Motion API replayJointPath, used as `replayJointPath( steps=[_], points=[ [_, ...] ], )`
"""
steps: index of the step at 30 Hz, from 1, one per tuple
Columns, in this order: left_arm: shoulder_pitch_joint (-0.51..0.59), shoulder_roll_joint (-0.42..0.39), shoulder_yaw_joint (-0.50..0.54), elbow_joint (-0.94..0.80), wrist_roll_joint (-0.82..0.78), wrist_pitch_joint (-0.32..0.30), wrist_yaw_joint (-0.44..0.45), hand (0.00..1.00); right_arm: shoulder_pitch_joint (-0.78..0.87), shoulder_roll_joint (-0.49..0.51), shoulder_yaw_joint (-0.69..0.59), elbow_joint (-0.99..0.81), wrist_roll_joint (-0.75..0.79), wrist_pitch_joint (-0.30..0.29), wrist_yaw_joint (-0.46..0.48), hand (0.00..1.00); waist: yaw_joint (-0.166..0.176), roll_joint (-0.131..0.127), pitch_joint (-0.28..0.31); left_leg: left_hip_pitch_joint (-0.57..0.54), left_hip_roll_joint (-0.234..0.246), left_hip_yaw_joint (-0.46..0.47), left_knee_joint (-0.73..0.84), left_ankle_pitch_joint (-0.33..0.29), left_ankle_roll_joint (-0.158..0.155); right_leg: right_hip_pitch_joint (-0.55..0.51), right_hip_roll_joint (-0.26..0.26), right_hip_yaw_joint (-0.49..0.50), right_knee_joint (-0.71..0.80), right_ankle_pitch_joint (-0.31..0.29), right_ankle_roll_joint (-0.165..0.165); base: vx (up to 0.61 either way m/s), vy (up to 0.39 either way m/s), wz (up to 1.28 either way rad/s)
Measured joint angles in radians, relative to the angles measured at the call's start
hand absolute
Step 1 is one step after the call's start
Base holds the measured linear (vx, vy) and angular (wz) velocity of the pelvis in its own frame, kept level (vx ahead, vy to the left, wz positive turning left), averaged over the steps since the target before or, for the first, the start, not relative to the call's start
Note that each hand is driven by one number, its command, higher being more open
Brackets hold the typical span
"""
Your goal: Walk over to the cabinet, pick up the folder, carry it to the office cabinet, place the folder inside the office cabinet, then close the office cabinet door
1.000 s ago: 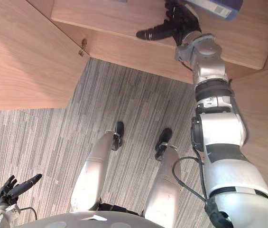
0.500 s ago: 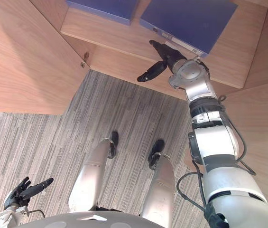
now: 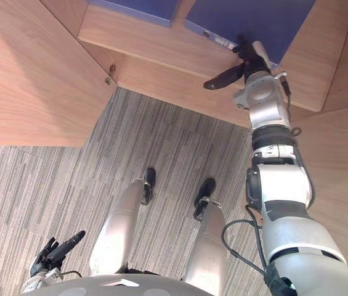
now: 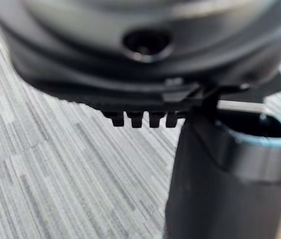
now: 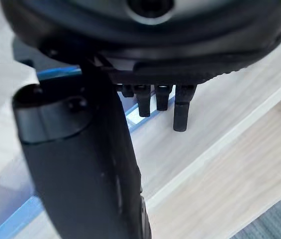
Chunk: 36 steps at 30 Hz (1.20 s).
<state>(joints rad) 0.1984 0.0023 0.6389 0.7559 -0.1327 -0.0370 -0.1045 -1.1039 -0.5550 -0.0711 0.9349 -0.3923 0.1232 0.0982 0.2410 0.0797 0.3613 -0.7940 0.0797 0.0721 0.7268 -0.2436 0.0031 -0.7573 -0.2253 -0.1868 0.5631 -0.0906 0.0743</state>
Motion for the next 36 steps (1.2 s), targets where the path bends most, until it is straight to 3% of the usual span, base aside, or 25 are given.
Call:
replayJointPath(
  steps=[5, 15, 18, 26, 30, 36],
  points=[
    [0.000, -0.008, 0.002, -0.009, -0.019, -0.013, 0.012, 1.00, 0.000, -0.046, -0.024, 0.000, -0.074, 0.006, -0.001, 1.00, -0.003, 0.008, 0.004, 0.001, 0.000, 0.000, -0.006, 0.000, 0.000, -0.002, 0.002, 0.000, -0.003, 0.000, 0.000, 0.03, -0.009, 0.00],
    [-0.001, -0.037, 0.007, -0.011, -0.018, -0.015, 0.014, 1.00, -0.001, -0.098, -0.037, -0.004, -0.073, 0.023, -0.001, 1.00, -0.021, 0.020, 0.024, 0.040, 0.001, -0.006, -0.027, 0.001, 0.000, 0.043, 0.006, -0.010, -0.027, 0.000, 0.000, 0.00, -0.002, 0.00],
    [-0.010, -0.040, 0.007, -0.011, -0.018, -0.016, 0.031, 1.00, 0.003, -0.095, -0.030, -0.091, -0.074, 0.041, -0.022, 1.00, -0.026, 0.020, 0.032, 0.049, 0.010, 0.008, -0.036, 0.001, 0.000, 0.048, 0.016, 0.001, -0.047, 0.010, 0.000, 0.02, -0.010, -0.14],
    [-0.024, -0.046, -0.005, -0.010, -0.018, -0.035, 0.078, 1.00, 0.115, -0.028, 0.039, -0.406, -0.190, 0.036, -0.193, 1.00, -0.054, 0.020, 0.036, 0.153, 0.017, 0.038, -0.107, 0.008, -0.008, 0.122, 0.028, 0.015, -0.098, 0.016, 0.000, 0.03, -0.019, -0.10],
    [-0.024, -0.044, -0.019, -0.011, -0.018, -0.046, 0.080, 1.00, 0.178, 0.018, 0.105, -0.404, -0.190, 0.023, -0.180, 1.00, -0.060, 0.019, 0.035, 0.203, 0.023, 0.047, -0.150, 0.018, -0.019, 0.161, 0.037, 0.014, -0.128, 0.019, -0.003, 0.04, -0.039, -0.08],
    [-0.023, -0.044, -0.052, -0.010, -0.018, -0.045, 0.076, 1.00, 0.322, 0.101, 0.246, -0.339, -0.188, 0.004, -0.033, 1.00, -0.081, 0.017, 0.027, 0.331, 0.035, 0.046, -0.247, 0.038, -0.039, 0.276, 0.058, -0.013, -0.187, 0.026, -0.008, 0.10, -0.058, -0.02]
  ],
)
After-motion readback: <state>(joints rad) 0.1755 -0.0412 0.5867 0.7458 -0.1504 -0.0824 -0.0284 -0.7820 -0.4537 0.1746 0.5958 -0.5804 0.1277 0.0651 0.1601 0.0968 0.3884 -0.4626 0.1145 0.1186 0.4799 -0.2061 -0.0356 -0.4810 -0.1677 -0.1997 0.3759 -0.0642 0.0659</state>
